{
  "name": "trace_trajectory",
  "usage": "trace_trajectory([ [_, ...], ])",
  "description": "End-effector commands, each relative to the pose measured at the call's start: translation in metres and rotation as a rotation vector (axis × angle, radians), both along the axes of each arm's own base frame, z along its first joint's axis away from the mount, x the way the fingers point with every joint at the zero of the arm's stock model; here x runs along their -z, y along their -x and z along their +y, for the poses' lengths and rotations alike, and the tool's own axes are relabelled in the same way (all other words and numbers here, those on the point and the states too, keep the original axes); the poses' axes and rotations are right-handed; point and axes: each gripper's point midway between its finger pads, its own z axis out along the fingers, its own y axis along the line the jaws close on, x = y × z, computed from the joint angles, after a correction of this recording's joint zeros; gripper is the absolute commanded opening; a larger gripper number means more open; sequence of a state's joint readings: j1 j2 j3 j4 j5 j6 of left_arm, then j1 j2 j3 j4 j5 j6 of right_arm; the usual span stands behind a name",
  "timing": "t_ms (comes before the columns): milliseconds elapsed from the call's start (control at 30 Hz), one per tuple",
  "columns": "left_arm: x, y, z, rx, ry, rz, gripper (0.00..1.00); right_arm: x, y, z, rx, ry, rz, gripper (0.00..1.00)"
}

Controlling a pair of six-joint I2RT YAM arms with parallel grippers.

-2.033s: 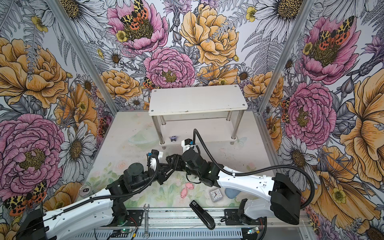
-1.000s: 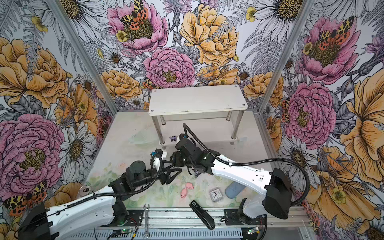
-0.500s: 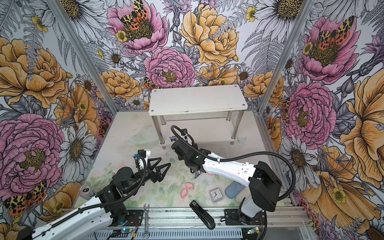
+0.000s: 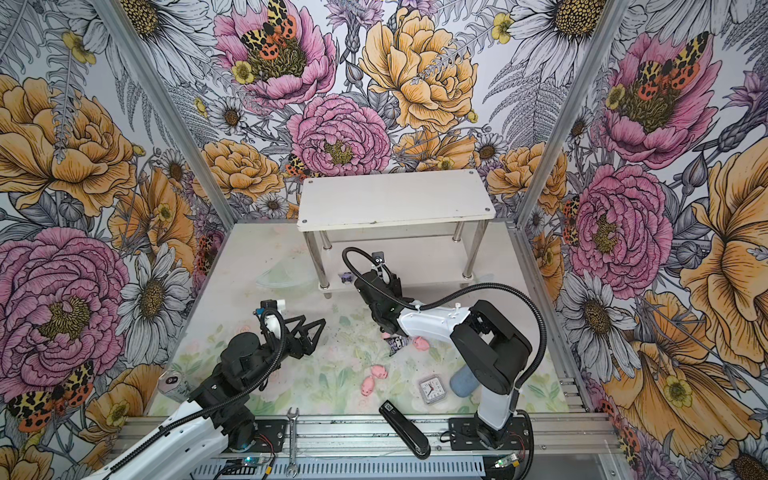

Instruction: Place and organize the plastic toys onto the shelf

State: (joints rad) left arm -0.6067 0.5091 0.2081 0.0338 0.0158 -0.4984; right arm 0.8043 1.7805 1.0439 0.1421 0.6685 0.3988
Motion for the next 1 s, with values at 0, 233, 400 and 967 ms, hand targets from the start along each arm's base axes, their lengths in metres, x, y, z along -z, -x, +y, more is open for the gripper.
trace_trajectory([
  [0, 0.001, -0.002, 0.000, 0.000, 0.007, -0.005, 0.89, -0.006, -0.018, -0.002, 0.001, -0.075, -0.031, 0.03],
  [233, 0.003, -0.006, 0.002, -0.013, 0.007, 0.003, 0.90, 0.007, -0.033, -0.008, 0.004, -0.114, -0.030, 0.03],
  [400, 0.005, -0.007, 0.001, -0.014, 0.004, 0.012, 0.90, 0.020, -0.042, -0.006, -0.012, -0.105, -0.038, 0.04],
  [967, 0.009, -0.009, 0.000, -0.018, 0.011, 0.026, 0.90, 0.039, -0.053, -0.017, 0.034, -0.074, -0.068, 0.14],
])
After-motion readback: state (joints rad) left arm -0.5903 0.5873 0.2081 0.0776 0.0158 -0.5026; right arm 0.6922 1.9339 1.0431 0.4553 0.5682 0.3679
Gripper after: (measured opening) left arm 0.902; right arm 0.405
